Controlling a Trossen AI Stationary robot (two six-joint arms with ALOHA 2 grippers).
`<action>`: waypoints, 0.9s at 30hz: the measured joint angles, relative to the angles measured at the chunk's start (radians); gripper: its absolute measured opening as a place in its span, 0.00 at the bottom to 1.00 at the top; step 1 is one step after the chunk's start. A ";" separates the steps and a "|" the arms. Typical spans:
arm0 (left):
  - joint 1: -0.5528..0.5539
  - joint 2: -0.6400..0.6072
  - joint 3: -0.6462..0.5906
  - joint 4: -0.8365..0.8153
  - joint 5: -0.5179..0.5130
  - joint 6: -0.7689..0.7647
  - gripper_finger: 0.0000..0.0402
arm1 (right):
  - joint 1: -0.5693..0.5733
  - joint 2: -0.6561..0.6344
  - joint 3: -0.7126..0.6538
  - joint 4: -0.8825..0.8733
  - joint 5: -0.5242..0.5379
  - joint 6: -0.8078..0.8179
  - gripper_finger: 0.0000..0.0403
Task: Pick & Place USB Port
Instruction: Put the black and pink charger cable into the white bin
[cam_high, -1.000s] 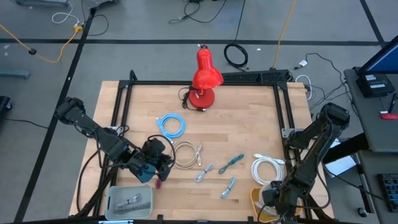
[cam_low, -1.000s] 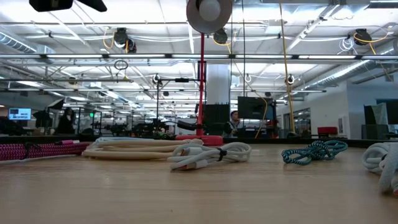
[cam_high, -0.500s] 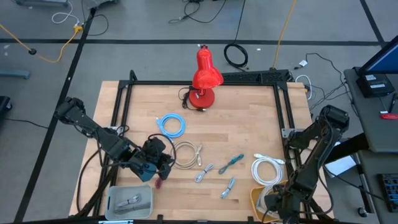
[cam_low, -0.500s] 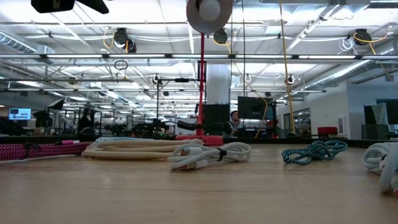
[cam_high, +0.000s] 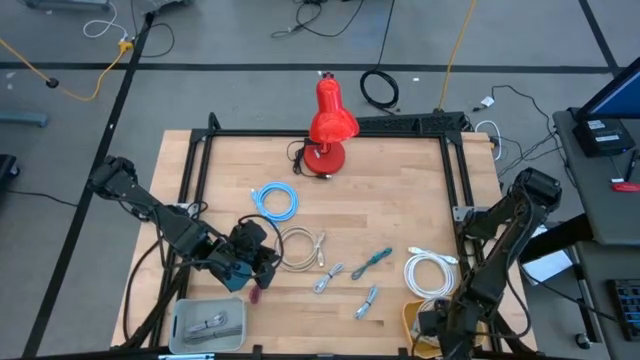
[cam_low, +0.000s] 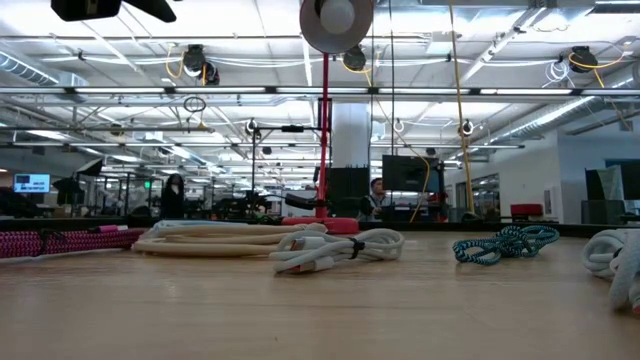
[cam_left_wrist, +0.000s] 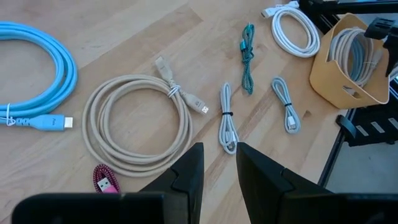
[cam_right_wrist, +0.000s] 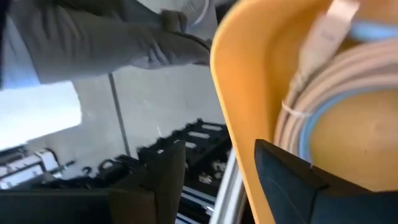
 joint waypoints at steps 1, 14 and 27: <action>0.000 0.000 0.000 0.000 -0.001 0.000 0.24 | -0.013 -0.007 0.000 0.006 0.000 0.000 0.46; 0.065 0.000 0.000 0.140 -0.114 0.035 0.24 | -0.299 -0.249 0.000 0.161 0.289 -0.330 0.40; 0.253 0.000 0.017 0.062 0.082 0.317 0.24 | -0.545 -0.348 0.000 0.529 0.685 -0.880 0.40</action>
